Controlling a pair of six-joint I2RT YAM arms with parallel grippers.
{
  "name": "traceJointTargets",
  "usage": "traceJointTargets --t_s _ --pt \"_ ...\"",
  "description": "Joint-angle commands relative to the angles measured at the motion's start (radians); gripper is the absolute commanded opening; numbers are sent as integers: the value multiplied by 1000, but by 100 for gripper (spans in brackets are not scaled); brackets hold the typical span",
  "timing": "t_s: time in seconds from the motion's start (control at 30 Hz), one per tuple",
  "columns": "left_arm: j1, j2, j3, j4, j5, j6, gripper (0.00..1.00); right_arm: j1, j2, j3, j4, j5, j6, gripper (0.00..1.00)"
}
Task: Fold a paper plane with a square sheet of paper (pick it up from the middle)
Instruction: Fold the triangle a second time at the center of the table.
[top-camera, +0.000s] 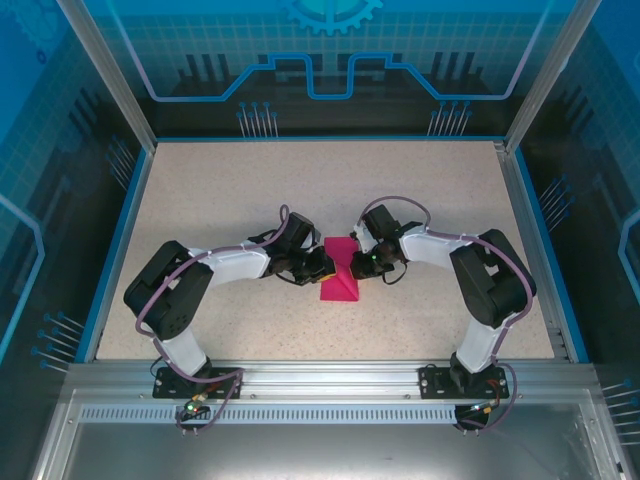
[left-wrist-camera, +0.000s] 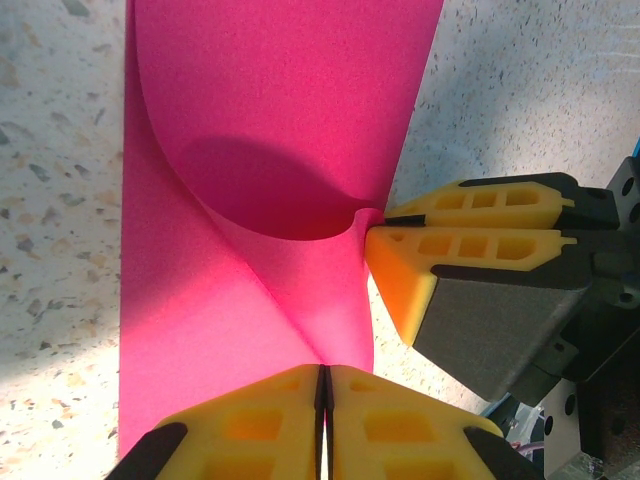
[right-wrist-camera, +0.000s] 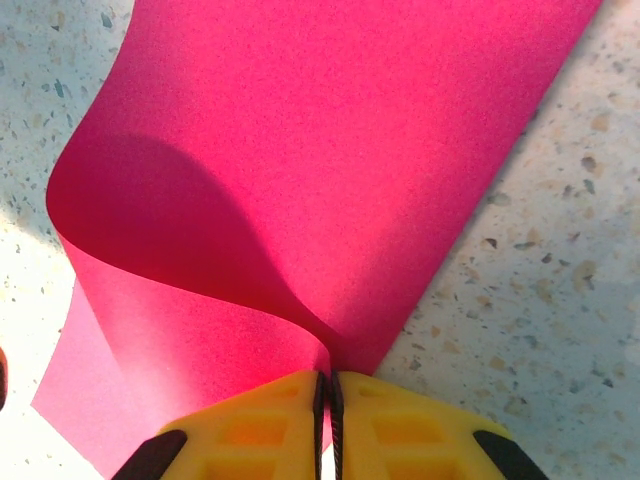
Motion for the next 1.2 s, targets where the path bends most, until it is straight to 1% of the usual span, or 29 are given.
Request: traceJointTargets --t_s 0.0,0.6,0.87,1.07,1.17 --pt "-8 11 29 2 20 -18 12 -17 -37 -2 -18 0 8 13" --pt "-7 13 31 -1 17 -20 11 -16 -17 -11 -20 16 16 13" --pt "-10 19 31 -4 18 -20 11 -17 -41 -18 -33 -2 22 13" --pt "-10 16 34 -4 19 -18 11 -16 -54 -12 -55 18 24 13" --pt "-9 15 34 -7 18 -18 11 -16 -53 -14 -46 1 21 13"
